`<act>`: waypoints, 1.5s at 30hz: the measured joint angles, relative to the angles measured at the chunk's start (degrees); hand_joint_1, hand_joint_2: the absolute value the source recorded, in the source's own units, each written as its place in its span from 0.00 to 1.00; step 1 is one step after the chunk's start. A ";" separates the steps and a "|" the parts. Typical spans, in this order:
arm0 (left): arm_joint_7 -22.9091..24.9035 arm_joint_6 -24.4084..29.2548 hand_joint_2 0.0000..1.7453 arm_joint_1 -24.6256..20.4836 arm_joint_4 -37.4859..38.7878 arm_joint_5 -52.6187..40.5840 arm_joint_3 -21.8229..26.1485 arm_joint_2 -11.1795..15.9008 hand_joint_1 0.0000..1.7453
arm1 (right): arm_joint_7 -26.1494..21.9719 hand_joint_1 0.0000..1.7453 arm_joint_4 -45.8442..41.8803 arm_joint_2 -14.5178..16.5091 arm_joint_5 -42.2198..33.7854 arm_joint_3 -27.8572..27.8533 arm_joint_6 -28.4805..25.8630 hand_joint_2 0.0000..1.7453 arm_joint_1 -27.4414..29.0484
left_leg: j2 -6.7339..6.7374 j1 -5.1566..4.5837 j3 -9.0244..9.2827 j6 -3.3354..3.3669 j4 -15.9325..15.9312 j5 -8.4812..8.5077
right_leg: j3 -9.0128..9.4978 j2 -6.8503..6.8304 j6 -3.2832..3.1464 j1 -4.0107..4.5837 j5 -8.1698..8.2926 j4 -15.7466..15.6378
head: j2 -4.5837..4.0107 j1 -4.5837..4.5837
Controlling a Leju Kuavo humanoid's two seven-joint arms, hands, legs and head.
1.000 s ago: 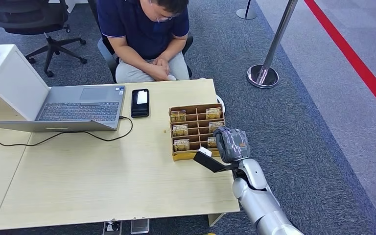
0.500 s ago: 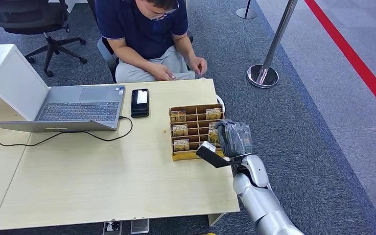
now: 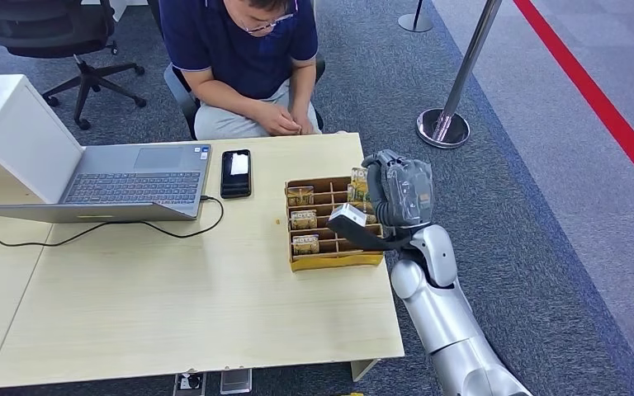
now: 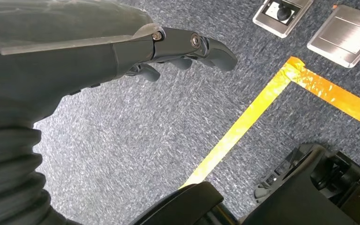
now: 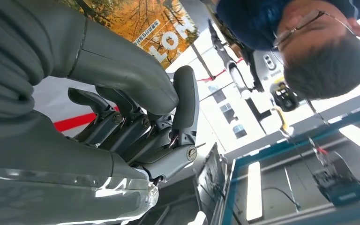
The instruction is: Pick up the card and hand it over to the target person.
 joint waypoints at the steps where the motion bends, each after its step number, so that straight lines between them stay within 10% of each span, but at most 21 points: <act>1: 0.03 -0.11 1.00 -0.15 0.01 -0.07 0.03 -0.04 0.00 | -0.03 1.00 0.99 0.36 -0.44 0.25 0.55 1.00 -0.93 | 0.01 0.00 0.00 0.00 0.00 0.00 | 0.00 0.01 0.00 0.00 0.01 0.00 | 0.00 0.00; 19: 0.07 0.52 1.00 0.23 0.24 -0.50 1.43 -0.15 0.00 | -2.33 1.00 35.96 8.82 -5.48 4.24 0.46 1.00 -19.15 | 0.09 0.03 0.07 -0.01 -0.13 0.08 | 0.04 0.05 -0.08 0.04 0.09 -0.08 | 0.00 0.00; 42: -1.92 -1.92 1.00 -0.36 0.04 -1.48 2.22 -0.14 0.00 | -2.51 1.00 41.74 8.88 -6.12 3.62 -1.75 1.00 -20.67 | -0.20 0.04 -0.01 0.01 -0.04 0.07 | 0.06 -0.20 -0.04 0.04 0.01 -0.04 | 0.00 0.00; 43: -1.92 -2.46 1.00 -0.43 0.03 -1.65 2.14 -0.14 0.00 | -2.50 0.99 41.63 8.91 -6.12 3.55 -1.87 1.00 -20.66 | -0.20 0.04 -0.01 0.00 -0.03 0.07 | 0.06 -0.21 -0.04 0.04 0.01 -0.03 | 0.00 0.00; 45: -1.79 -3.20 1.00 -0.58 -0.02 -1.34 2.60 -0.23 0.00 | -2.38 0.49 41.22 8.88 -6.13 3.35 -2.30 1.00 -20.51 | -0.21 0.03 -0.01 0.00 -0.03 0.07 | 0.06 -0.21 -0.04 0.04 0.00 -0.02 | 0.00 0.00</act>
